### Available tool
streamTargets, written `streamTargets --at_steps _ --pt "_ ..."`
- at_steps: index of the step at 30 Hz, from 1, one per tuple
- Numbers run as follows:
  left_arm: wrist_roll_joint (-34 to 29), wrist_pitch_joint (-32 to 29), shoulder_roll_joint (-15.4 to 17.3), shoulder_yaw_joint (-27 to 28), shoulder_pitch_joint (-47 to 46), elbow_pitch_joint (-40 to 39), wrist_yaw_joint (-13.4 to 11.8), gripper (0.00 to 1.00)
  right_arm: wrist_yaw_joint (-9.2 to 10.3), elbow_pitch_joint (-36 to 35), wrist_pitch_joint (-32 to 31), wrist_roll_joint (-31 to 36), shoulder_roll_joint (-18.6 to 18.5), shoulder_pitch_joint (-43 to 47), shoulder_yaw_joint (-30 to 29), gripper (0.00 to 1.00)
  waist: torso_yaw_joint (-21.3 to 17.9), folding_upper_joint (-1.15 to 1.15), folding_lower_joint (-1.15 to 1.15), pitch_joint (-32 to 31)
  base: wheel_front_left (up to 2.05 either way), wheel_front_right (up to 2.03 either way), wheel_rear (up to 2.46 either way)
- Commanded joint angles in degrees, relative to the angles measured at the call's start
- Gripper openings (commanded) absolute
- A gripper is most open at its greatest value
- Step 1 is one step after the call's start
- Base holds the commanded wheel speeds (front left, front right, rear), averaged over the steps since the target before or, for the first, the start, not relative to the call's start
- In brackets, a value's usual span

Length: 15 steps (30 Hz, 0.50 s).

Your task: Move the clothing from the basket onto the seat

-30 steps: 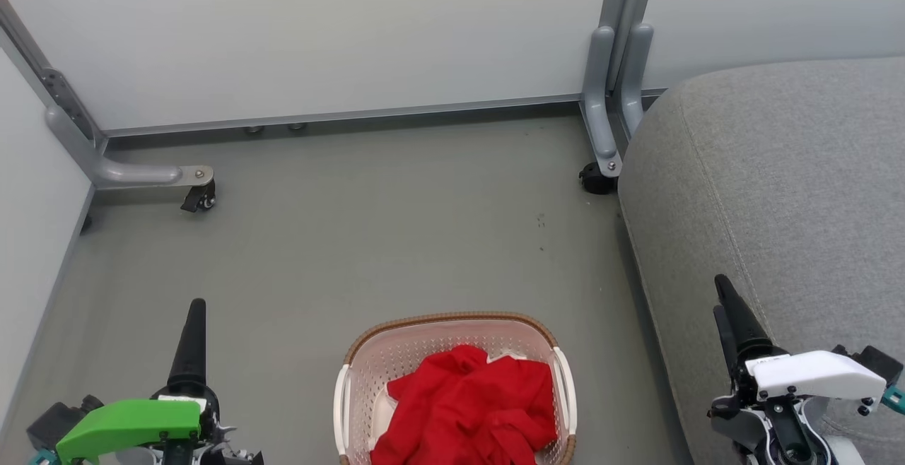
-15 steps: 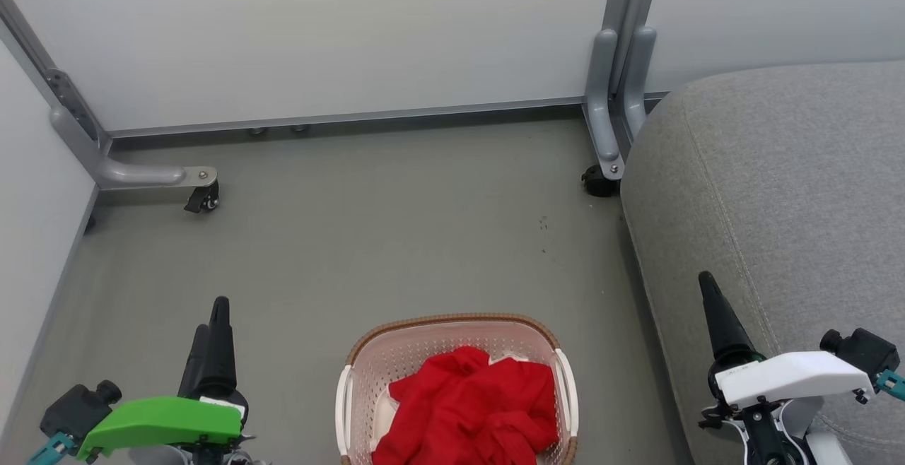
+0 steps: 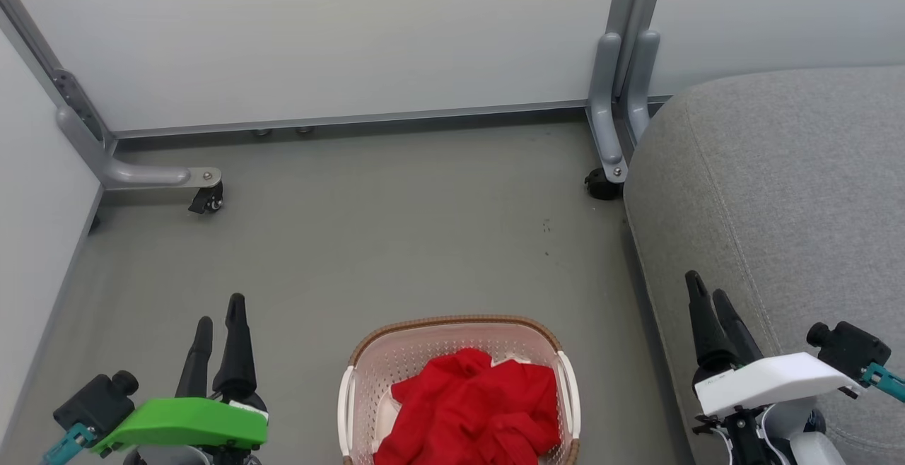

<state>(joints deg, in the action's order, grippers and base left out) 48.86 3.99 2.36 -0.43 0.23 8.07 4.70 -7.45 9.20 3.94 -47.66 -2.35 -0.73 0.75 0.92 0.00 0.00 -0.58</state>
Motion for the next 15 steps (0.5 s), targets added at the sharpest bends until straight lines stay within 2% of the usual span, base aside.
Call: streamTargets --at_steps 1,15 --pt "-2.4 0.6 0.3 -0.4 -0.1 -1.1 -0.2 1.00 -0.02 -1.1 0.6 2.2 -0.3 0.0 0.3 1.00 0.0 0.00 0.00 -0.1 0.00 0.00 0.00" --pt "-12.4 3.0 0.4 -2.3 1.3 -2.5 -0.2 1.00 -0.03 -2.4 3.1 12.1 -0.4 1.3 2.0 1.00 0.2 0.00 0.00 -0.6 0.00 0.00 0.00"
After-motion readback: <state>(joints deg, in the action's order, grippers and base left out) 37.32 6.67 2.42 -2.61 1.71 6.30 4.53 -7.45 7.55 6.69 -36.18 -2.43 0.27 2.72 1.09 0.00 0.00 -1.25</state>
